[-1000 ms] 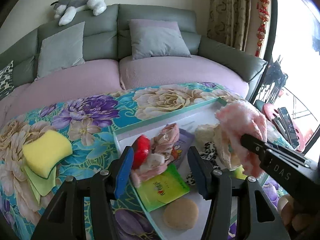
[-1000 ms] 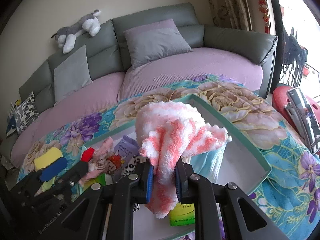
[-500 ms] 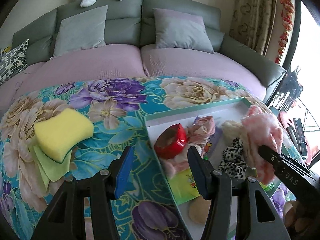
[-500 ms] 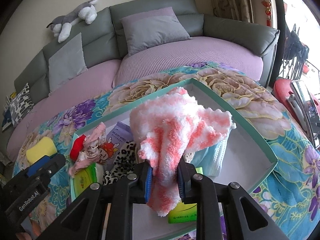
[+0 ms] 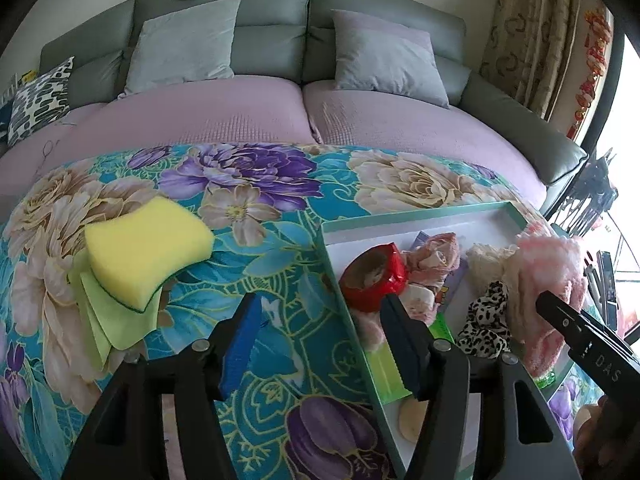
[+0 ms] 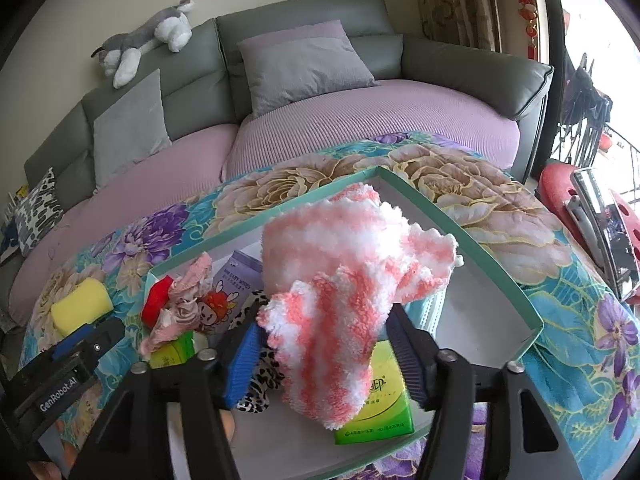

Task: Organize soft objects
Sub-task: 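Withdraw both open grippers from the tray toward the sponge and green cloth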

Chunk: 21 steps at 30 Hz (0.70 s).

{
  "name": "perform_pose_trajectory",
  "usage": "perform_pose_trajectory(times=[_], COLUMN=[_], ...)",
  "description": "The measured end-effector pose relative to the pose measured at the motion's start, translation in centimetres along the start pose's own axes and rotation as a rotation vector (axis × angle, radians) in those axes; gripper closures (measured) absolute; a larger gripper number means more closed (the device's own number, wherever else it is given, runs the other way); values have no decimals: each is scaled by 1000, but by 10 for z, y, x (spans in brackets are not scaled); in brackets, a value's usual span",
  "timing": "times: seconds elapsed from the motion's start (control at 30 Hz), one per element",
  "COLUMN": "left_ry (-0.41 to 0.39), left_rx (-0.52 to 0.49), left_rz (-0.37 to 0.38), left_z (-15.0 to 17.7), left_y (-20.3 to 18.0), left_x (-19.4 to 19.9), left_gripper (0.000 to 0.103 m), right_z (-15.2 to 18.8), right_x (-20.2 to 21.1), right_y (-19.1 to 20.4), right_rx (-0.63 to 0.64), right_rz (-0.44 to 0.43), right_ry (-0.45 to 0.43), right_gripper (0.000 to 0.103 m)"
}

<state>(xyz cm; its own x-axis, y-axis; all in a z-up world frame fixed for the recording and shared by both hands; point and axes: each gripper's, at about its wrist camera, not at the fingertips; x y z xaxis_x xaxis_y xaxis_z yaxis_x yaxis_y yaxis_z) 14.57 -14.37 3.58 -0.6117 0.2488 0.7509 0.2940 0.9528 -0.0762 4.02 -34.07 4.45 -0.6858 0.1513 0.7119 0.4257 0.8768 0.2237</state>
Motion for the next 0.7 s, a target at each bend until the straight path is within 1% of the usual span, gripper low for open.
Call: perform_pose_trajectory(times=[0.13, 0.23, 0.27, 0.3, 0.37, 0.43, 0.47, 0.53, 0.6, 0.63, 0.67, 0.7], left_ry=[17, 22, 22, 21, 17, 14, 12, 10, 6, 6, 8, 5], left_rx=[-3, -1, 2, 8, 19, 33, 39, 52, 69, 80, 95, 104], left_rz=[-29, -52, -54, -57, -62, -64, -66, -76, -99, -112, -126, -134], left_z=[1, 1, 1, 1, 1, 1, 1, 1, 2, 2, 2, 2], left_y=[2, 4, 6, 7, 10, 13, 15, 18, 22, 24, 28, 30], left_x=[-4, -5, -5, -5, -4, -3, -3, -4, -6, -6, -7, -7], left_gripper=[38, 37, 34, 25, 19, 19, 19, 15, 12, 10, 6, 5], right_z=[0, 0, 0, 0, 0, 0, 0, 0, 0, 0, 0, 0], right_x=[0, 0, 0, 0, 1, 1, 1, 1, 0, 0, 0, 0], right_y=[3, 5, 5, 6, 7, 7, 8, 8, 8, 9, 9, 9], right_rx=[11, 23, 25, 27, 29, 31, 32, 33, 34, 36, 37, 37], right_rz=[1, 3, 4, 5, 6, 7, 7, 6, 9, 11, 15, 18], right_ry=[-2, -1, -2, -3, -3, -6, -7, -8, -6, -6, -7, -7], right_gripper=[27, 23, 22, 20, 11, 6, 5, 4, 1, 0, 0, 0])
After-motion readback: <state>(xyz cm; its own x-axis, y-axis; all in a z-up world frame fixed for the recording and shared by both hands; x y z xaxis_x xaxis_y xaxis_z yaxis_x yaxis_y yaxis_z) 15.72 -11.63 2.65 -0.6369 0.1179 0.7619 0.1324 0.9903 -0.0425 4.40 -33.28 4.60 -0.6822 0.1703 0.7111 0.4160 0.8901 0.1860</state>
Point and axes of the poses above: each gripper's, at about its wrist camera, not at the fingertips, and x roughly against the way its jaws point, y to its left, z to its underside, and after that the axes turned 5 degrees about -z, right-handed
